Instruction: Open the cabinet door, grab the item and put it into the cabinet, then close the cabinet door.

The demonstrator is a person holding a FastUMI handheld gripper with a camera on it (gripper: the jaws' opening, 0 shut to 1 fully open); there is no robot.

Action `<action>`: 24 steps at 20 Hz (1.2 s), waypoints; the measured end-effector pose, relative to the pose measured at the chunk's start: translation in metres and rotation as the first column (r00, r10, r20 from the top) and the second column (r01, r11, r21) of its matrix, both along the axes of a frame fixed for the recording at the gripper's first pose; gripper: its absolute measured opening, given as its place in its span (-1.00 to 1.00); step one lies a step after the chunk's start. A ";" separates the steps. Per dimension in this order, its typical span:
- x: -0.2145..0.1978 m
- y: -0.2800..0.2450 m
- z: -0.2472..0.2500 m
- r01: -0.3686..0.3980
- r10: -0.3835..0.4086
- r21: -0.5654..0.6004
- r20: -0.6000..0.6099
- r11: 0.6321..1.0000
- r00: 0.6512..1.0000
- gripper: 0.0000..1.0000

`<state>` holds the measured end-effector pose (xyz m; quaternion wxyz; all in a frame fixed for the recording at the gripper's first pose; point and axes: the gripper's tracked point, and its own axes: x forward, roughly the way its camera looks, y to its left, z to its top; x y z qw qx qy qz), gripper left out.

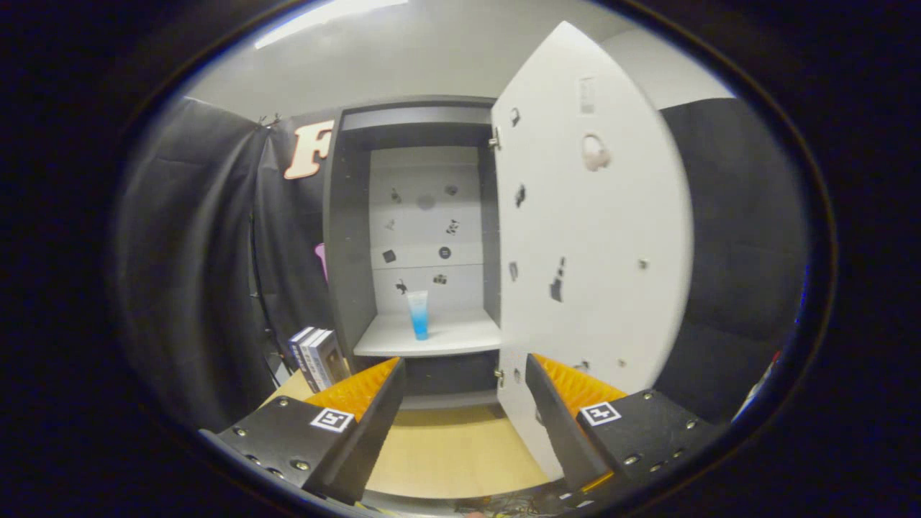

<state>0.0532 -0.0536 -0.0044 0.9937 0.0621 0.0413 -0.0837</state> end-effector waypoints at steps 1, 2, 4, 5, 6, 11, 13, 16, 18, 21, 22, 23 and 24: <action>-0.012 -0.016 0.000 0.035 -0.035 0.002 0.002 0.999 0.999 0.97; -0.023 -0.036 0.001 0.077 -0.077 0.005 0.004 0.997 0.997 0.97; -0.044 -0.073 -0.003 0.153 -0.153 0.023 -0.002 0.988 0.988 0.97; -0.051 -0.090 -0.005 0.183 -0.183 0.032 -0.002 0.983 0.983 0.97; -0.055 -0.106 -0.007 0.209 -0.209 0.040 -0.007 0.977 0.978 0.97; -0.047 -0.170 -0.013 0.277 -0.276 0.041 -0.015 0.960 0.961 0.97; -0.035 -0.185 -0.013 0.281 -0.281 0.045 -0.010 0.959 0.960 0.97; -0.018 -0.193 -0.018 0.268 -0.267 0.058 -0.014 0.962 0.963 0.97; -0.013 -0.189 -0.017 0.250 -0.250 0.048 0.000 0.967 0.968 0.94; -0.013 -0.185 -0.017 0.250 -0.250 0.023 -0.010 0.968 0.968 0.93; -0.016 -0.180 -0.017 0.237 -0.237 0.023 -0.014 0.971 0.971 0.93; -0.018 -0.173 -0.016 0.218 -0.218 0.025 -0.012 0.976 0.976 0.93; -0.017 -0.163 -0.015 0.194 -0.194 0.028 -0.013 0.981 0.981 0.93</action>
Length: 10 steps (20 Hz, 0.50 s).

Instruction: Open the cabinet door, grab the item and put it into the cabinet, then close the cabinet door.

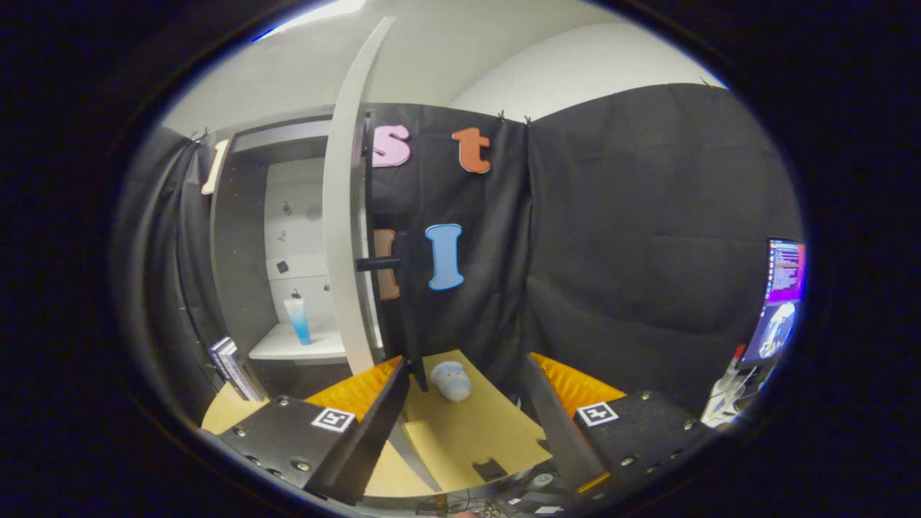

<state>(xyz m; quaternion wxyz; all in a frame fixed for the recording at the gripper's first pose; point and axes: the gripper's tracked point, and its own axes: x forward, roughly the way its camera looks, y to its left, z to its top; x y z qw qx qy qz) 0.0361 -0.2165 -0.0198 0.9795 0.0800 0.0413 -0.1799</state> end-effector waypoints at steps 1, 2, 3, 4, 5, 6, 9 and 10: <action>0.000 0.010 0.002 -0.028 0.028 0.000 0.004 1.000 1.000 0.93; 0.002 0.021 0.002 -0.060 0.059 0.003 0.008 0.998 0.998 0.93; 0.003 0.030 0.003 -0.085 0.085 0.009 0.013 0.996 0.996 0.93; 0.004 0.041 0.005 -0.116 0.115 0.017 0.014 0.993 0.993 0.93; 0.007 0.053 0.005 -0.147 0.147 0.026 0.015 0.989 0.989 0.93; 0.008 0.061 0.006 -0.179 0.179 0.031 0.018 0.983 0.984 0.93; 0.021 0.096 0.007 -0.256 0.254 0.051 0.031 0.965 0.967 0.93; 0.026 0.104 0.009 -0.275 0.274 0.056 0.036 0.960 0.961 0.93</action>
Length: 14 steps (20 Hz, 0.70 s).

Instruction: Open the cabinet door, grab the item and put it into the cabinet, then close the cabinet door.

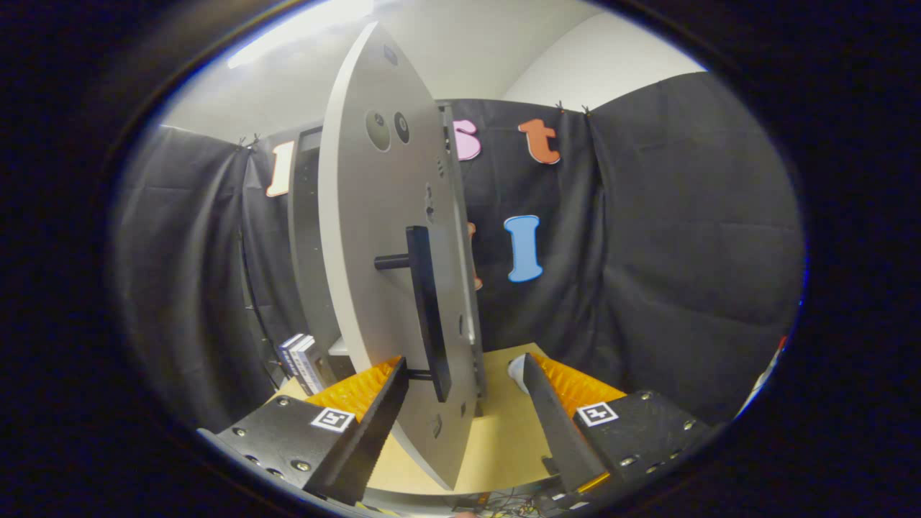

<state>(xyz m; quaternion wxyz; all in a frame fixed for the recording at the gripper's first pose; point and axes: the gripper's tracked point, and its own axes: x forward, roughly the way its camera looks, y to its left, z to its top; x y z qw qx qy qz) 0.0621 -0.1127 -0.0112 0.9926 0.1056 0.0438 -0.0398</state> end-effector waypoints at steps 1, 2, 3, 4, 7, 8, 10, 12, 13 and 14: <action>0.003 0.006 0.002 -0.019 0.019 0.004 0.002 1.000 1.000 0.93; 0.005 0.013 0.002 -0.037 0.037 0.010 0.000 0.999 0.999 0.93; 0.006 0.020 0.002 -0.053 0.053 0.015 0.000 0.998 0.999 0.93; 0.009 0.028 0.003 -0.069 0.069 0.018 0.001 0.997 0.998 0.93; 0.029 0.051 -0.007 -0.093 0.093 -0.015 -0.029 0.996 0.995 0.94; 0.032 0.060 -0.002 -0.109 0.108 -0.003 -0.013 0.994 0.994 0.94; 0.042 0.078 -0.004 -0.153 0.153 0.015 -0.009 0.988 0.988 0.96; 0.056 0.093 -0.004 -0.182 0.183 0.029 -0.002 0.983 0.983 0.96; 0.065 0.099 -0.002 -0.194 0.194 0.029 0.004 0.981 0.981 0.99; 0.073 0.109 -0.001 -0.208 0.208 0.023 0.007 0.978 0.978 1.00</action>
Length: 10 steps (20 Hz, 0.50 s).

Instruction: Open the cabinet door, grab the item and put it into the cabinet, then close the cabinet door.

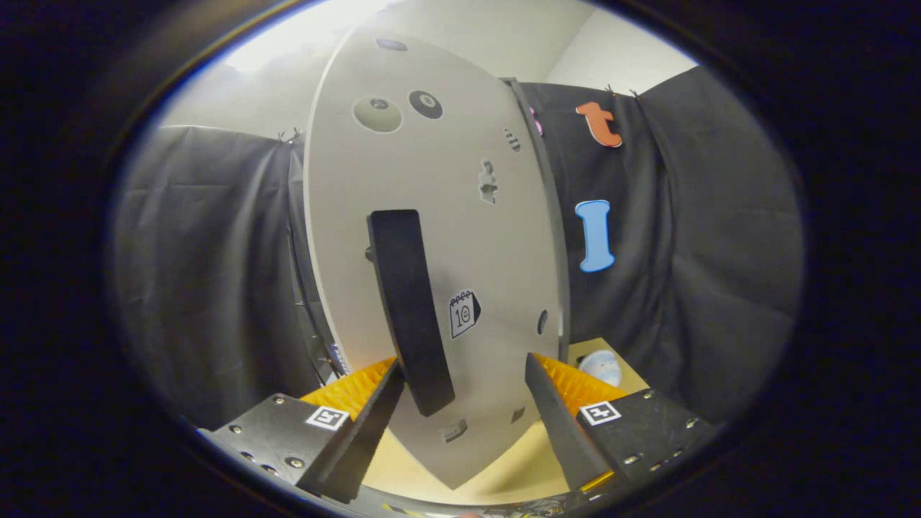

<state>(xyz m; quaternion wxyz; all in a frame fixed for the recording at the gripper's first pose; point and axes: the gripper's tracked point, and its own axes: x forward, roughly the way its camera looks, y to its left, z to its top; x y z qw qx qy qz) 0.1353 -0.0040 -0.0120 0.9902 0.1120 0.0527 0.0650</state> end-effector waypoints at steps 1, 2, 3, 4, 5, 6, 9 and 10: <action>0.007 0.009 0.002 -0.012 0.012 -0.005 0.005 1.000 1.000 1.00; 0.014 0.019 0.002 -0.025 0.025 -0.018 0.010 1.000 1.000 1.00; 0.022 0.028 0.005 -0.033 0.034 -0.025 0.019 0.999 0.999 1.00; 0.027 0.038 0.002 -0.043 0.043 -0.028 0.017 0.999 0.999 1.00; 0.033 0.045 0.003 -0.051 0.052 -0.024 0.019 0.998 0.998 1.00; 0.041 0.055 0.002 -0.062 0.062 -0.020 0.016 0.998 0.998 1.00; 0.065 0.079 0.009 -0.082 0.086 -0.064 0.051 0.995 0.995 1.00; 0.073 0.086 0.010 -0.082 0.087 -0.081 0.060 0.993 0.994 1.00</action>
